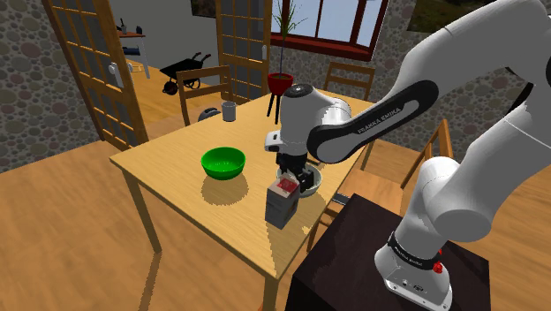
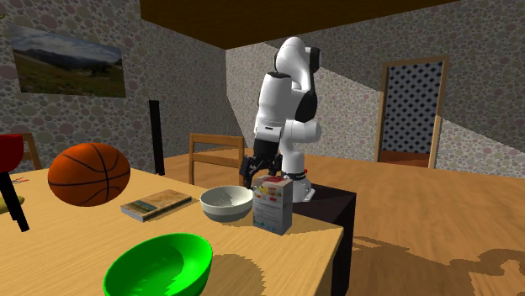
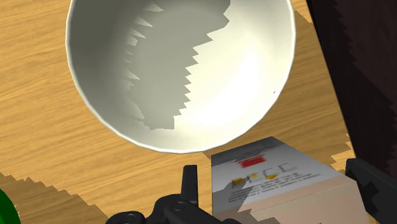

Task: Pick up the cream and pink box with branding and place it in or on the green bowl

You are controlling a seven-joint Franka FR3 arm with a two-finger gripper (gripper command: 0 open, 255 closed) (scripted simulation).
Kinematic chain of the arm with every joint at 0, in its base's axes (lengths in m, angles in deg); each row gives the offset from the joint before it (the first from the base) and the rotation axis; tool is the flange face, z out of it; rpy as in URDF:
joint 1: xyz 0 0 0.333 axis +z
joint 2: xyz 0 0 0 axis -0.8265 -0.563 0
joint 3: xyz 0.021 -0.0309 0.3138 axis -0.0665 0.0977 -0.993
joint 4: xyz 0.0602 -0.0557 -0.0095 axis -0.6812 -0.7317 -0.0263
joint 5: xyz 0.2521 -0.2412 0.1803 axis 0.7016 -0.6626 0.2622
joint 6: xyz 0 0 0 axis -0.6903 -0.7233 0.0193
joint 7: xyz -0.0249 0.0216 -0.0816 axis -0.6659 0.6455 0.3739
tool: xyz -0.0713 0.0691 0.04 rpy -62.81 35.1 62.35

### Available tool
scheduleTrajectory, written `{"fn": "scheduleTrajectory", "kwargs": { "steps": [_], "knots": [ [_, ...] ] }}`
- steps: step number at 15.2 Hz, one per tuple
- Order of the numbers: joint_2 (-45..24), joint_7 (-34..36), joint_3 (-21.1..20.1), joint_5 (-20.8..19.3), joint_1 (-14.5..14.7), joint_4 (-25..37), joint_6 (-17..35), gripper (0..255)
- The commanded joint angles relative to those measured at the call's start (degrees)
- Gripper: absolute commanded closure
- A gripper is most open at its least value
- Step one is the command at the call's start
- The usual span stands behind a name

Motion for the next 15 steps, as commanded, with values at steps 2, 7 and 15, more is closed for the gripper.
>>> {"fn": "scheduleTrajectory", "kwargs": {
  "steps": [2, 7, 15],
  "knots": [
    [-0.1, 0.0, 0.0, 0.0, 0.0, 0.0, 0.1, 0],
    [-0.1, 0.0, 0.0, 0.0, 0.0, 0.0, 0.1, 255],
    [0.5, -0.2, 0.0, 0.2, 0.1, 0.3, -0.8, 255]
  ]
}}
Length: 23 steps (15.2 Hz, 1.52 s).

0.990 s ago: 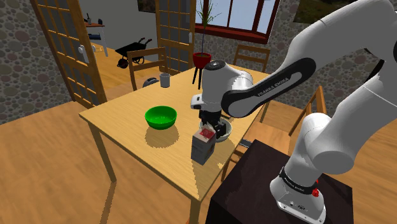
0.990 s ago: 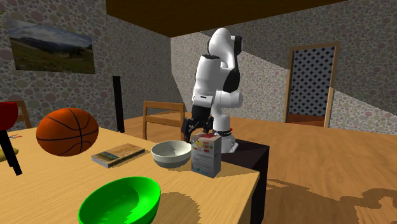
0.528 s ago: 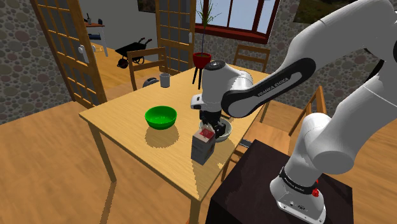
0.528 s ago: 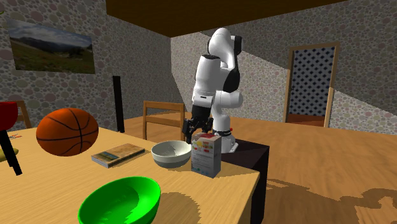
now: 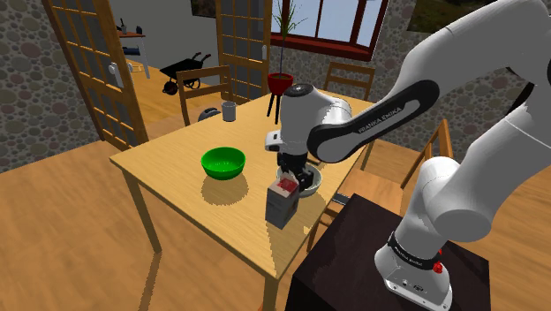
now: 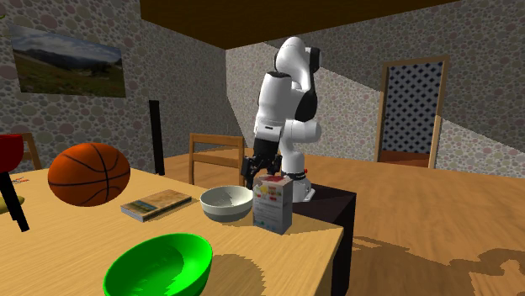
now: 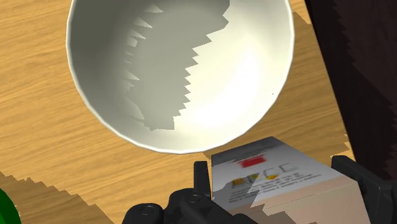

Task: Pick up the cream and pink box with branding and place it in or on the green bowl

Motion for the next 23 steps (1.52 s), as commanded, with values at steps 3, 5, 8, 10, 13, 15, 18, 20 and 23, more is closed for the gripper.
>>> {"fn": "scheduleTrajectory", "kwargs": {
  "steps": [3, 5, 8, 10, 13, 15, 18, 20, 23],
  "knots": [
    [1.8, -0.8, 0.0, 0.6, 0.2, 1.5, -3.2, 255],
    [2.7, -1.2, 0.1, 1.0, 0.4, 2.3, -4.9, 255],
    [4.1, -1.8, 0.1, 1.4, 0.5, 3.7, -7.5, 255],
    [4.9, -2.2, 0.1, 1.6, 0.6, 4.6, -9.3, 255],
    [5.9, -2.7, 0.1, 1.9, 0.7, 6.1, -11.8, 255],
    [6.5, -3.0, 0.1, 2.1, 0.8, 7.2, -13.5, 255],
    [7.4, -3.5, 0.1, 2.4, 0.8, 8.9, -15.9, 255],
    [7.8, -3.8, 0.1, 2.6, 0.9, 10.1, -17.6, 255],
    [8.4, -4.2, 0.0, 2.8, 0.9, 11.9, -20.0, 255]
  ]
}}
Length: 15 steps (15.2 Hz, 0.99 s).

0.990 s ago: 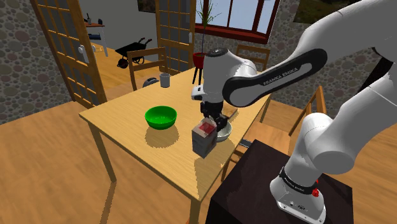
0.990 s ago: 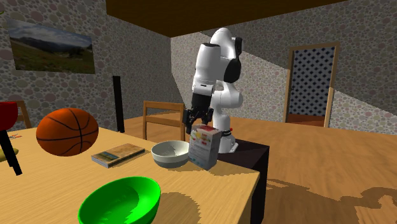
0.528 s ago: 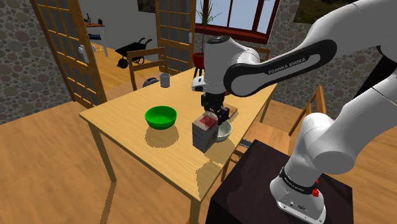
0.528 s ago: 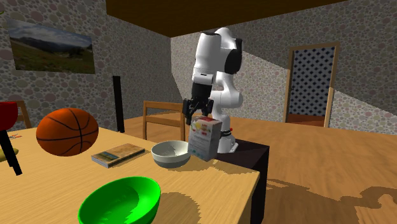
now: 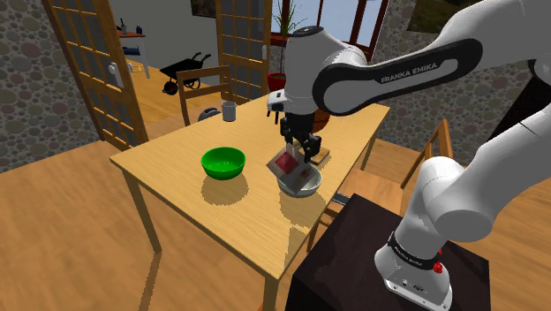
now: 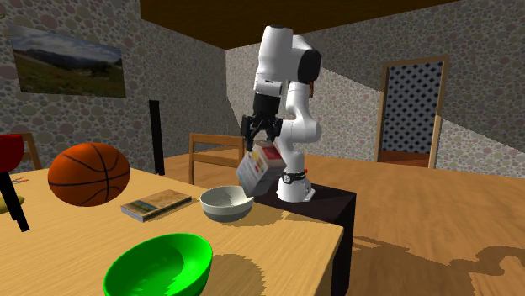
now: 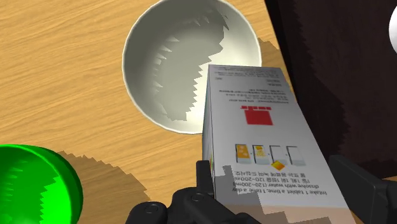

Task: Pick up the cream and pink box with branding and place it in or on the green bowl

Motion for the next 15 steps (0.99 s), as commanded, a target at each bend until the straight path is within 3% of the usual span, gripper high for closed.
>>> {"fn": "scheduleTrajectory", "kwargs": {
  "steps": [1, 4, 15],
  "knots": [
    [0.2, -0.2, 0.0, 0.1, 0.0, 1.3, -1.5, 255],
    [0.6, -0.6, -0.1, 0.3, 0.1, 3.1, -3.6, 255],
    [-22.8, -6.3, 3.2, -0.7, -2.4, 29.0, -5.1, 255]
  ]
}}
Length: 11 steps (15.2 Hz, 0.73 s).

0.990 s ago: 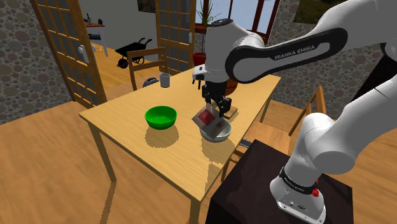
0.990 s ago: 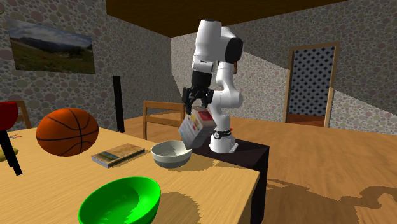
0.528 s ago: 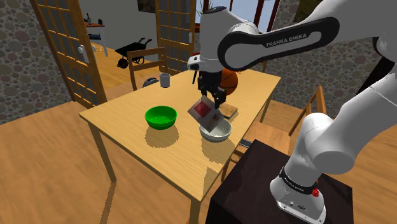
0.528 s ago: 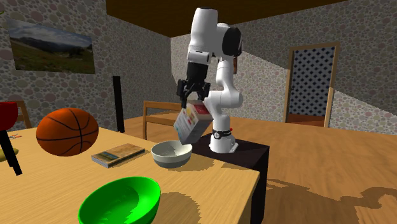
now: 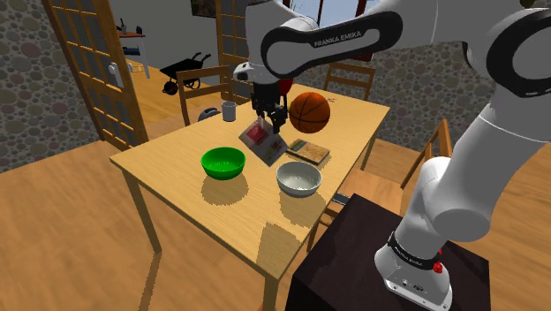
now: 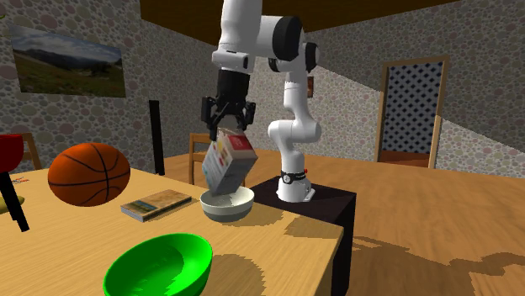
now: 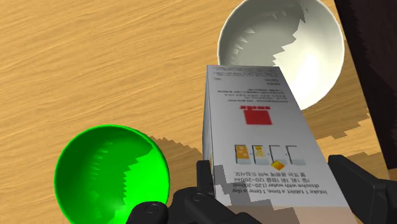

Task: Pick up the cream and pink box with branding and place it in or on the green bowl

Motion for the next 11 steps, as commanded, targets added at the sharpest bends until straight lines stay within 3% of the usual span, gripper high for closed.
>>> {"fn": "scheduleTrajectory", "kwargs": {
  "steps": [1, 7, 11],
  "knots": [
    [-4.5, -1.4, 0.7, 0.0, -0.6, 5.6, -0.7, 255],
    [-18.4, -4.9, 1.8, 0.9, -1.8, 24.8, -5.5, 255],
    [-29.6, -7.3, 2.2, 1.8, -2.9, 41.9, -11.1, 255]
  ]
}}
